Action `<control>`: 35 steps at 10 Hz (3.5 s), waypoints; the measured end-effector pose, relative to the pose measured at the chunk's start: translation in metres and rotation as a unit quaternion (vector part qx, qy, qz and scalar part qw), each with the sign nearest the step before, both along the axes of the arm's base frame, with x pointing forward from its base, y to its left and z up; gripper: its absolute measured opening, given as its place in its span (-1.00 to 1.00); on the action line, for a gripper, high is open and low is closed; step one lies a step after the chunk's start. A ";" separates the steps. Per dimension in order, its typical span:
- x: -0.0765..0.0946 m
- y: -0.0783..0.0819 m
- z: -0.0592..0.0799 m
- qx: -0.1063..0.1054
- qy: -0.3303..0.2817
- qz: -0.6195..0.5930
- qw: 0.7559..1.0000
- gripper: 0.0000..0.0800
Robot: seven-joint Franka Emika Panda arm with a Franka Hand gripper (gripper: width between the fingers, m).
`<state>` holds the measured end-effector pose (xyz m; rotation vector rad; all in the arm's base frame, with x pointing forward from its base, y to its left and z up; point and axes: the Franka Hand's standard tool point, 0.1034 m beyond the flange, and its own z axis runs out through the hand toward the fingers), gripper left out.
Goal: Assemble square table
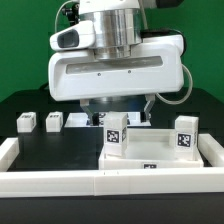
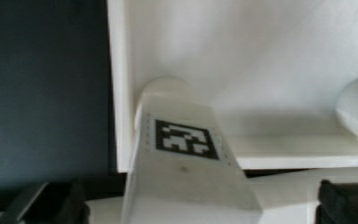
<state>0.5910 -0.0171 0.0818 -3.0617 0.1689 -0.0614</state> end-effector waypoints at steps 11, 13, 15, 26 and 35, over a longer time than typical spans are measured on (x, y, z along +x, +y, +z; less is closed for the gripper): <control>0.001 0.001 0.000 0.000 0.003 -0.044 0.999 0.62; 0.000 -0.004 -0.004 -0.001 0.004 -0.039 0.999 0.62; -0.001 -0.003 -0.005 -0.001 0.006 -0.037 0.999 -0.12; -0.003 0.004 -0.007 0.033 0.009 -0.310 0.950 -0.27; -0.002 0.023 -0.008 0.058 0.030 -0.482 0.874 0.21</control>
Offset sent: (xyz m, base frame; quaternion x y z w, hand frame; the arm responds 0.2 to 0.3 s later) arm 0.0000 0.0000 0.0000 0.0000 0.0000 0.0000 1.0000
